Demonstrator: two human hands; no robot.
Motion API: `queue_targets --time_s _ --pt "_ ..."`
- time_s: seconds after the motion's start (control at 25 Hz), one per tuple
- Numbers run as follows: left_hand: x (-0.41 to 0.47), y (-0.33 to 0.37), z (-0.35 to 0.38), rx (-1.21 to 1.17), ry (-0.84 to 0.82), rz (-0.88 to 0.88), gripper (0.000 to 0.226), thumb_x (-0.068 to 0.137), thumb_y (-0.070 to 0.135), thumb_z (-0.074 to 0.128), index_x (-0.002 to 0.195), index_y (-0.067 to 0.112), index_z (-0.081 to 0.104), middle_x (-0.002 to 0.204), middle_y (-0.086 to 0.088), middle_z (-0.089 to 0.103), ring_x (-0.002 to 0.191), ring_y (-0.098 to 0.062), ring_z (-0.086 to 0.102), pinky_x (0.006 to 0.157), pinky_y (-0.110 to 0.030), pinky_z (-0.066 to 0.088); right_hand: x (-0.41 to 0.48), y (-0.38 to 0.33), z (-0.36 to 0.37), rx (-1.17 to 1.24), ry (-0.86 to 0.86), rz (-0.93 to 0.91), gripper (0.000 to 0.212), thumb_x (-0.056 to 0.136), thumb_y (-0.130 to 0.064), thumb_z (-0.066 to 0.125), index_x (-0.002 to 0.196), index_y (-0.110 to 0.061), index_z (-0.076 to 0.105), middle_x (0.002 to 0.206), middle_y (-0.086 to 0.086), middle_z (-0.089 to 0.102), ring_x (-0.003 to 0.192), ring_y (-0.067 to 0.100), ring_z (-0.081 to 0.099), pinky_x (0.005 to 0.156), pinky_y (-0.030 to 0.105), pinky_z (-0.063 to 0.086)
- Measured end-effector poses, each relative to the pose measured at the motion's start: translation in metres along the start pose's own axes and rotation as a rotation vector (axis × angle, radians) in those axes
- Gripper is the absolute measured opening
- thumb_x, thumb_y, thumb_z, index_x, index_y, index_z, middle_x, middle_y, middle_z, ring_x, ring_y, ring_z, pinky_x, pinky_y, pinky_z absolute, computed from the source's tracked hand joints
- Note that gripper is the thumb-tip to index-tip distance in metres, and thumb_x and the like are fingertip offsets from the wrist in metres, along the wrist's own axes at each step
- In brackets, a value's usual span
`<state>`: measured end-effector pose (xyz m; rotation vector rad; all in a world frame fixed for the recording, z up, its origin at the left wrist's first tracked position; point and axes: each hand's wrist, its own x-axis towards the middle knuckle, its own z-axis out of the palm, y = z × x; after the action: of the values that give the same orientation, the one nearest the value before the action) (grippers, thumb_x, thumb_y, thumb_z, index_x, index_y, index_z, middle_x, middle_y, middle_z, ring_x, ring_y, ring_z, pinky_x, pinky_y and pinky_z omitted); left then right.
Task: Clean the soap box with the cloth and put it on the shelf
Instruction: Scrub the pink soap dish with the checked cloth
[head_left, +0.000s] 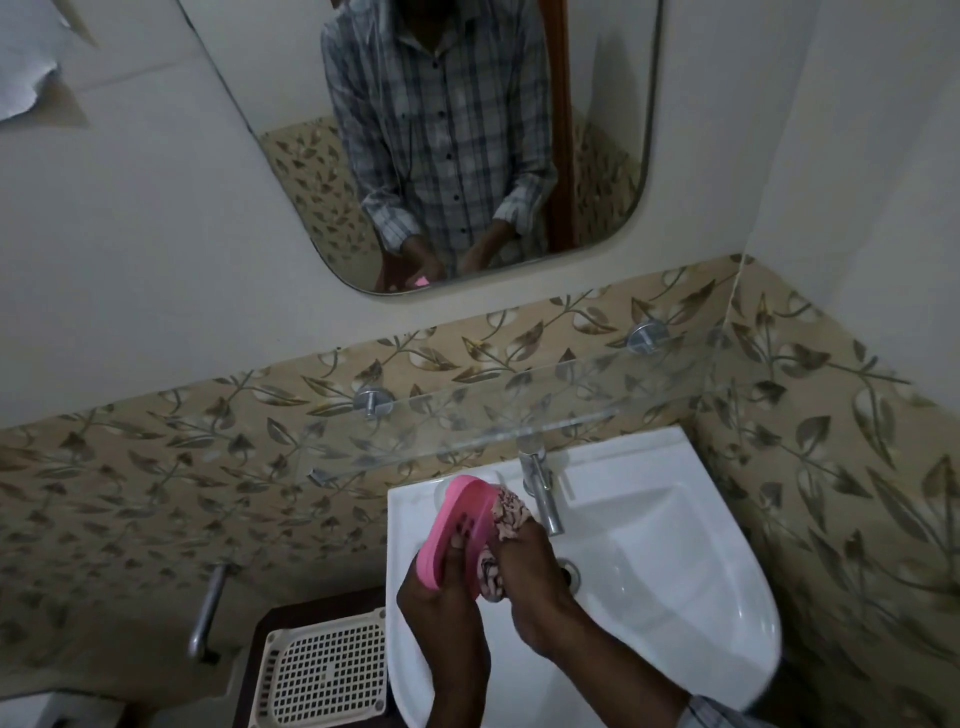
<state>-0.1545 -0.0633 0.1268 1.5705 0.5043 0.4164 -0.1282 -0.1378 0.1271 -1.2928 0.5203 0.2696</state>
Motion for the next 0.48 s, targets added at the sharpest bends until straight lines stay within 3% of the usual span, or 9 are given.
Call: queue_targets --time_s 0.12,0.2,0.28,0.36,0.44,0.48 --pt "0.009 -0.003 0.008 -0.061 -0.015 -0.150 0.008 0.086 0.025 0.075 0.083 0.018 0.077 0.077 -0.009 0.077 0.073 -0.025 0.075 0.062 -0.038 0.060 0.005 0.004 0.005 0.085 0.047 0.113 0.023 0.097 -0.013 0.048 0.100 -0.017 0.071 0.086 0.007 0.079 0.075 0.022 0.077 0.056 0.029 0.060" --pt "0.011 0.001 0.010 -0.056 -0.123 -0.198 0.010 0.083 0.023 0.078 0.086 0.014 0.076 0.078 -0.009 0.077 0.074 -0.028 0.072 0.063 -0.036 0.058 0.012 0.006 0.000 0.099 0.110 0.086 0.023 0.097 -0.010 0.048 0.107 -0.014 0.069 0.095 0.013 0.076 0.083 0.028 0.075 0.062 0.034 0.061" --pt "0.013 0.000 0.009 -0.094 -0.178 -0.418 0.029 0.073 0.018 0.081 0.097 0.004 0.071 0.073 -0.013 0.074 0.074 -0.033 0.066 0.066 -0.037 0.053 0.015 0.000 -0.006 -0.017 0.208 -0.066 0.034 0.096 -0.003 0.046 0.125 -0.014 0.059 0.111 0.014 0.071 0.098 0.029 0.070 0.077 0.043 0.062" --pt "0.018 0.004 0.000 -0.297 -0.305 -0.870 0.049 0.072 0.025 0.073 0.108 -0.006 0.061 0.079 -0.025 0.068 0.079 -0.039 0.061 0.084 -0.049 0.049 0.016 -0.003 -0.018 -0.237 0.289 -0.296 0.049 0.095 0.001 0.049 0.142 -0.012 0.043 0.131 0.014 0.061 0.118 0.030 0.061 0.096 0.049 0.053" --pt "0.027 0.013 -0.007 -0.563 -0.519 -1.135 0.070 0.084 0.048 0.052 0.123 -0.010 0.054 0.114 -0.035 0.063 0.099 -0.048 0.060 0.106 -0.066 0.030 0.009 0.004 -0.029 -0.387 0.220 -0.518 0.049 0.098 -0.016 0.047 0.146 -0.016 0.039 0.143 0.008 0.055 0.130 0.024 0.054 0.106 0.050 0.047" --pt "0.032 0.017 -0.007 -0.653 -0.540 -1.180 0.077 0.087 0.056 0.044 0.130 -0.007 0.053 0.127 -0.035 0.059 0.105 -0.048 0.059 0.107 -0.067 0.027 0.003 0.009 -0.031 -0.516 0.159 -0.623 0.047 0.098 -0.027 0.044 0.145 -0.023 0.044 0.143 0.005 0.056 0.130 0.021 0.054 0.105 0.053 0.047"
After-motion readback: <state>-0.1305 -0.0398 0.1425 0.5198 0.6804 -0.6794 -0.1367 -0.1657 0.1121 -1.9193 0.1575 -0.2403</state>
